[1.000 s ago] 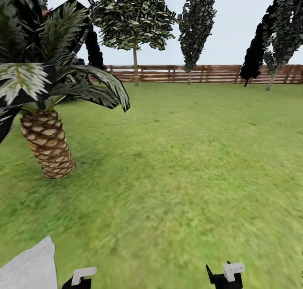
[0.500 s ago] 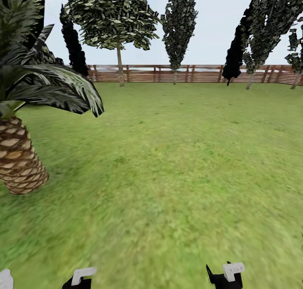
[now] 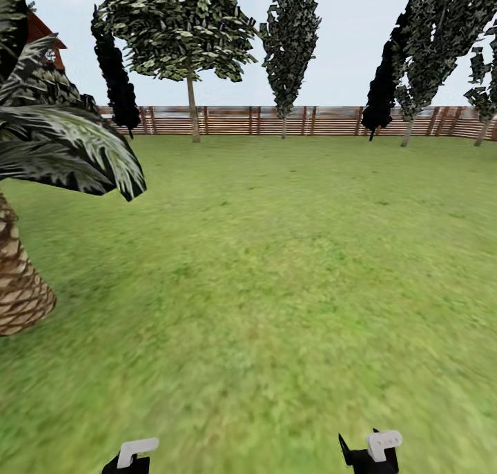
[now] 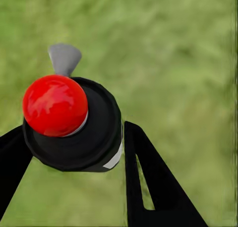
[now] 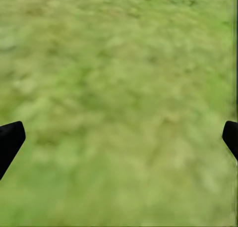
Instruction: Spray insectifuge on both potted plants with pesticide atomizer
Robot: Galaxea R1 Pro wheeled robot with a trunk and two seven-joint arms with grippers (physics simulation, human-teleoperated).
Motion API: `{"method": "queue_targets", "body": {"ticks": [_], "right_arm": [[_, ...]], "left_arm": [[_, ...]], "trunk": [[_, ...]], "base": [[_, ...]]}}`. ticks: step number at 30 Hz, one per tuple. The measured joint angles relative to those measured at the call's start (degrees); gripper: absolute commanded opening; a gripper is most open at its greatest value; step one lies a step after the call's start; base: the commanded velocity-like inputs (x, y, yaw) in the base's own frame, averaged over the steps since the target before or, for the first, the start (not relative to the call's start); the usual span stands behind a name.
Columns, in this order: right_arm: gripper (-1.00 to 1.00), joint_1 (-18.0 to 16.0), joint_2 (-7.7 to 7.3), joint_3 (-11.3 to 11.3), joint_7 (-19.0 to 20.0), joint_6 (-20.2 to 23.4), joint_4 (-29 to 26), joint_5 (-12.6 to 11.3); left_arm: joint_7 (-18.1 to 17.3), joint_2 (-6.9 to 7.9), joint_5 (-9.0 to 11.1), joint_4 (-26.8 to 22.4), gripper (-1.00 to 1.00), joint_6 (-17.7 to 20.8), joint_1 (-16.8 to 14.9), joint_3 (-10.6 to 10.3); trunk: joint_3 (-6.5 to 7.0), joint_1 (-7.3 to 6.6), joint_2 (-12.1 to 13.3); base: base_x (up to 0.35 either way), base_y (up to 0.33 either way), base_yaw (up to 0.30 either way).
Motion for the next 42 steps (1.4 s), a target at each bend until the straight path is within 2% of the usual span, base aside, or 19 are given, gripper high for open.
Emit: {"method": "queue_targets", "body": {"ticks": [17,42], "right_arm": [[1.00,0.00,-0.08,0.00,0.00,0.01,0.00,0.00],[1.00,0.00,0.01,0.09,0.00,0.02,-0.01,0.00]], "left_arm": [[0.01,0.00,0.00,0.00,-1.00,0.00,0.00,0.00],[0.01,0.00,0.00,-0.01,-1.00,0.00,0.00,0.08]], "trunk": [[0.00,0.00,0.00],[0.00,0.00,0.00]], "base": [[0.313,-0.142,0.000],[0.338,-0.042,0.000]]}}
